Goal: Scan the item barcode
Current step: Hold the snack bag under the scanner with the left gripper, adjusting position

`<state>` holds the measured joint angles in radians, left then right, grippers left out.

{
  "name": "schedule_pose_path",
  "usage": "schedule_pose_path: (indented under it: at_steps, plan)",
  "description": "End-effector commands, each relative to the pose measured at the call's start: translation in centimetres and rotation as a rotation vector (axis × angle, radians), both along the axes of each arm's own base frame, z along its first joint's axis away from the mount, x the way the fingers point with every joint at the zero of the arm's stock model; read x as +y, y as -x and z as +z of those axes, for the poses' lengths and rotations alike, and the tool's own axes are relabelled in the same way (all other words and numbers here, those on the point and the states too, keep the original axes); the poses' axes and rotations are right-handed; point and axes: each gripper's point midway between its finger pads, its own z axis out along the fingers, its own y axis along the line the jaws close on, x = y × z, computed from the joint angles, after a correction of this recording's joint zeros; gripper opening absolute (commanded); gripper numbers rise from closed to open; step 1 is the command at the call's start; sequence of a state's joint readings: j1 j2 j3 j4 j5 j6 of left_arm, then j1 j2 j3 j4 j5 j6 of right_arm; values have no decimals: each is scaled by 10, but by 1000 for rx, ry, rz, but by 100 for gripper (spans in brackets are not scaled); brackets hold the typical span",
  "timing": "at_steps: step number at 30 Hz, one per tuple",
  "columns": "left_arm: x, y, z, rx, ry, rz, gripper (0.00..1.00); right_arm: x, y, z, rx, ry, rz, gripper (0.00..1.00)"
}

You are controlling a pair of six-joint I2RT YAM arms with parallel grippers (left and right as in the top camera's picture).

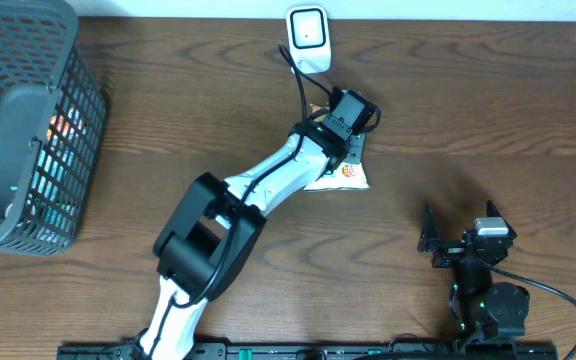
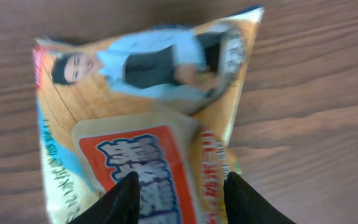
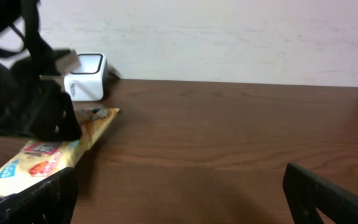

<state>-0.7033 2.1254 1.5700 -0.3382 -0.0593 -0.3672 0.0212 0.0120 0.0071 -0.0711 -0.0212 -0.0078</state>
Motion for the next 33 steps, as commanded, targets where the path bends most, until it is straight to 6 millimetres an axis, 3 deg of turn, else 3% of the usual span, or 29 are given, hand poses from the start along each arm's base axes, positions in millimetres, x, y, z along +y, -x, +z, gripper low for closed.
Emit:
schedule_pose_path:
  at_steps: [1, 4, 7, 9, 11, 17, 23, 28, 33]
  plan:
    - [10, -10, 67, -150, 6, 11, 44, -2, 0, 0, 0, -10, -11, 99]
    - [26, -16, 97, -228, -21, 72, 43, -2, 0, 0, 0, -10, -11, 99]
    - [29, -12, 100, -213, -11, 89, 42, -2, 0, 0, 0, -10, -11, 99]
    - [30, -6, 86, -159, -14, 104, 42, -2, 0, 0, 1, -10, -11, 99]
    - [33, 4, 65, -79, -20, 143, 34, -2, 0, 0, 0, -10, -11, 99]
    - [1, 39, -1, 165, 38, 58, 32, -2, 0, 0, 0, -10, -11, 99]
    - [-6, 61, -45, 247, -34, 44, 30, -2, 0, 0, 0, -10, -11, 99]
    - [-5, 58, -32, 205, -62, -28, 33, -2, 0, 0, 0, -10, -11, 99]
    - [16, 23, 22, 21, -81, 74, 41, -2, 0, 0, 0, -10, -11, 99]
